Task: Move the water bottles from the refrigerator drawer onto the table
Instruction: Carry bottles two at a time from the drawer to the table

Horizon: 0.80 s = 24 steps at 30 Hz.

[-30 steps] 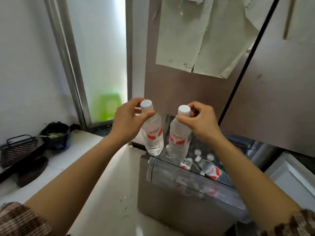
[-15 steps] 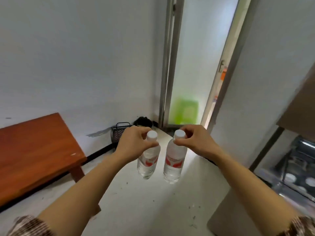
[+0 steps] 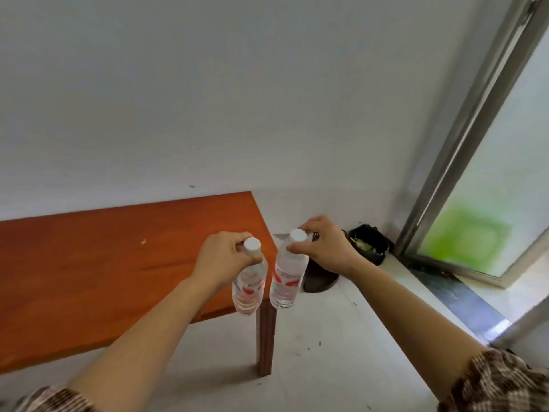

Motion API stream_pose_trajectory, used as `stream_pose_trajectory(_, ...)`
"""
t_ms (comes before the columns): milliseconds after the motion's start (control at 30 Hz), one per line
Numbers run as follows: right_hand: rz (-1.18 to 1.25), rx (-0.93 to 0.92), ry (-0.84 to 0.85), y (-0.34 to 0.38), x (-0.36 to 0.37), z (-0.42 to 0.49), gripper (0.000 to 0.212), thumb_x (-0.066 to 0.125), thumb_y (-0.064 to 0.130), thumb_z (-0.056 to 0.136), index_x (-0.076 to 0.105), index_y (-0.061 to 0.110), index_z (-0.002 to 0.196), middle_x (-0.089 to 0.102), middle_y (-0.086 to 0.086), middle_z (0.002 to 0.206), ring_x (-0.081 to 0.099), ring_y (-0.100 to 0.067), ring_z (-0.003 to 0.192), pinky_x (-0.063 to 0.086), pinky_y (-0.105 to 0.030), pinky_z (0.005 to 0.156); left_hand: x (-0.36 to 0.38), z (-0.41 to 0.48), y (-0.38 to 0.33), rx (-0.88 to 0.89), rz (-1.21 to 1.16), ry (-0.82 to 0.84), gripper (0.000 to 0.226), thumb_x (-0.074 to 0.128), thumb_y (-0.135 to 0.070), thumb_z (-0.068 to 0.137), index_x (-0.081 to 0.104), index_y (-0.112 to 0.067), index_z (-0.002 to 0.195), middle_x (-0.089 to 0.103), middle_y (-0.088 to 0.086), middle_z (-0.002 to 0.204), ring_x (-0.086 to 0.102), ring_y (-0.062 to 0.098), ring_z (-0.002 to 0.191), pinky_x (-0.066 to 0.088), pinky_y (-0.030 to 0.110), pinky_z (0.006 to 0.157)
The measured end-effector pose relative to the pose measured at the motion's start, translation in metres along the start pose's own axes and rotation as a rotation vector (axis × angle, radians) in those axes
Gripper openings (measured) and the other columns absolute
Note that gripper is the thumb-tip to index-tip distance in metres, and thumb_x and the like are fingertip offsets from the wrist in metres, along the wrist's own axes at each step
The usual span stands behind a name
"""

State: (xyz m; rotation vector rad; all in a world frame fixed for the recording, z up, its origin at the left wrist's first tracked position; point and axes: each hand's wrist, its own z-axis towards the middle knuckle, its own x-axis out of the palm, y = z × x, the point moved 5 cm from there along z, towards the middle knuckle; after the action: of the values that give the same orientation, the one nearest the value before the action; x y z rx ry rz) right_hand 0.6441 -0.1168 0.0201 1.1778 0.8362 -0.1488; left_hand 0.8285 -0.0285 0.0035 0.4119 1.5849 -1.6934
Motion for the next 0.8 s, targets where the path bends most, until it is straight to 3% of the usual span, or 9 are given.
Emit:
stream_pose_trajectory(133, -0.002, -0.051, 0.072, 0.015, 0.068, 0.087, 0.033, 0.080, 0.034, 0.073, 0.070, 0.017, 0.099, 0.049, 0.002, 0.114, 0.050, -0.015, 0.105, 0.041, -0.028, 0.087, -0.045, 0.047, 0.071, -0.102, -0.013, -0.094, 0.019, 0.080, -0.027, 0.074, 0.074, -0.026, 0.091, 0.069, -0.014, 0.085, 0.064, 0.008, 0.085, 0.054, 0.032, 0.076)
stream_pose_trajectory(300, -0.064, -0.157, 0.201, 0.046, 0.149, 0.189, 0.022, 0.079, 0.037, 0.073, 0.066, 0.024, 0.086, 0.052, 0.004, 0.108, 0.049, -0.015, 0.103, 0.038, -0.029, 0.084, -0.096, 0.108, 0.152, -0.186, 0.052, -0.114, 0.013, 0.080, -0.027, 0.072, 0.073, -0.028, 0.083, 0.071, -0.015, 0.079, 0.064, 0.001, 0.077, 0.050, 0.022, 0.066)
stream_pose_trajectory(400, -0.098, -0.187, 0.252, 0.068, 0.194, 0.242, 0.029, 0.078, 0.039, 0.074, 0.068, 0.025, 0.098, 0.049, 0.005, 0.115, 0.044, -0.016, 0.111, 0.040, -0.034, 0.094, -0.129, 0.139, 0.196, -0.243, 0.056, -0.177, 0.013, 0.081, -0.028, 0.070, 0.072, -0.029, 0.079, 0.070, -0.016, 0.074, 0.063, -0.001, 0.072, 0.042, 0.016, 0.061)
stream_pose_trajectory(567, -0.085, -0.175, 0.340, 0.104, 0.260, 0.319, 0.034, 0.080, 0.038, 0.071, 0.070, 0.024, 0.100, 0.053, -0.001, 0.119, 0.047, -0.017, 0.112, 0.039, -0.031, 0.092, -0.184, 0.184, 0.268, -0.304, 0.067, -0.270, 0.016, 0.082, -0.032, 0.067, 0.073, -0.028, 0.080, 0.069, -0.016, 0.073, 0.063, 0.001, 0.071, 0.041, 0.017, 0.060)
stream_pose_trajectory(733, -0.009, -0.162, 0.418, 0.148, 0.323, 0.385, 0.021, 0.079, 0.029, 0.076, 0.073, 0.015, 0.091, 0.065, 0.004, 0.096, 0.059, -0.005, 0.089, 0.039, -0.012, 0.073, -0.238, 0.232, 0.341, -0.349, 0.049, -0.333, 0.024, 0.081, -0.036, 0.067, 0.074, -0.025, 0.087, 0.072, -0.013, 0.081, 0.066, 0.006, 0.076, 0.050, 0.023, 0.067)
stream_pose_trajectory(800, 0.004, -0.129, 0.424, 0.161, 0.349, 0.409, 0.020, 0.078, 0.026, 0.077, 0.072, 0.014, 0.091, 0.070, 0.003, 0.094, 0.061, -0.004, 0.088, 0.040, -0.008, 0.072, -0.257, 0.250, 0.372, -0.373, 0.026, -0.345, 0.031, 0.082, -0.037, 0.067, 0.071, -0.023, 0.092, 0.069, -0.013, 0.086, 0.064, 0.006, 0.080, 0.050, 0.022, 0.070)
